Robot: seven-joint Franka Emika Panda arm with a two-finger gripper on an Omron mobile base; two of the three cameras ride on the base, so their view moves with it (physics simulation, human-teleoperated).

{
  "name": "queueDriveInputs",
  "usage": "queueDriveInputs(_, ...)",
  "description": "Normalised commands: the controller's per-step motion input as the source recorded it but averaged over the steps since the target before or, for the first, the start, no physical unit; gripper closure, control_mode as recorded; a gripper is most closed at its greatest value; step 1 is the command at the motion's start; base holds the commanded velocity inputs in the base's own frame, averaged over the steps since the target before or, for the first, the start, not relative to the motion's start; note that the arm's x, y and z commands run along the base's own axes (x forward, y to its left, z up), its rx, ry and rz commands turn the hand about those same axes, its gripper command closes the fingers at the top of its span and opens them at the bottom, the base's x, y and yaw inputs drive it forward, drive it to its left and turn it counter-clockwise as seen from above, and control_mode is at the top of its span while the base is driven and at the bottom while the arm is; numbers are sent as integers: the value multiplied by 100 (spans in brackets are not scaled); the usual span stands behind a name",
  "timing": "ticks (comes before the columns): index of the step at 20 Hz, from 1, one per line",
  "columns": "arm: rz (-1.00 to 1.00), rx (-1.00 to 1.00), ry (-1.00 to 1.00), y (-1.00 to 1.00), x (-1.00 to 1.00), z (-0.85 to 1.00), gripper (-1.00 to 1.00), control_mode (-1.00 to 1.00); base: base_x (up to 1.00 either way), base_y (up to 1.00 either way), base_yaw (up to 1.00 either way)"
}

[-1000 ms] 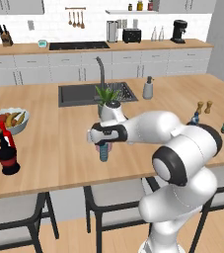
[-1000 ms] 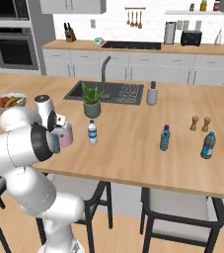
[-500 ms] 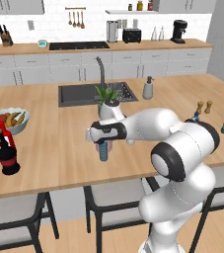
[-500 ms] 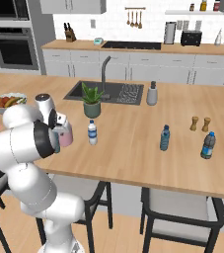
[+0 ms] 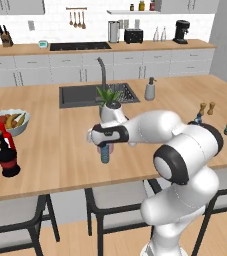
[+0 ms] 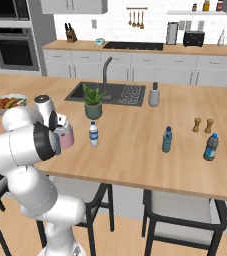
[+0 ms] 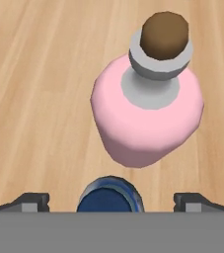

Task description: Move the plastic bottles in the middle to the plastics group, and the glass bottles in the middle to the glass group.

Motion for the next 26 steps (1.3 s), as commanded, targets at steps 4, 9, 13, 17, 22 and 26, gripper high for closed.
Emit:
queueDriveInputs(4, 0, 0, -2, 0, 0, -3, -100, -100, 0, 0, 0)
queueDriveInputs(9, 0, 0, 0, 0, 0, 0, -100, -100, 0, 0, 0)
queueDriveInputs(13, 0, 0, 0, 0, 0, 0, 100, -100, 0, 0, 0)
queueDriveInputs(17, 0, 0, 0, 0, 0, 0, 100, -100, 0, 0, 0)
queueDriveInputs(22, 0, 0, 0, -2, -8, -1, 100, -100, 0, 0, 0)
queueDriveInputs(26, 0, 0, 0, -40, -44, 19, 100, -100, 0, 0, 0)
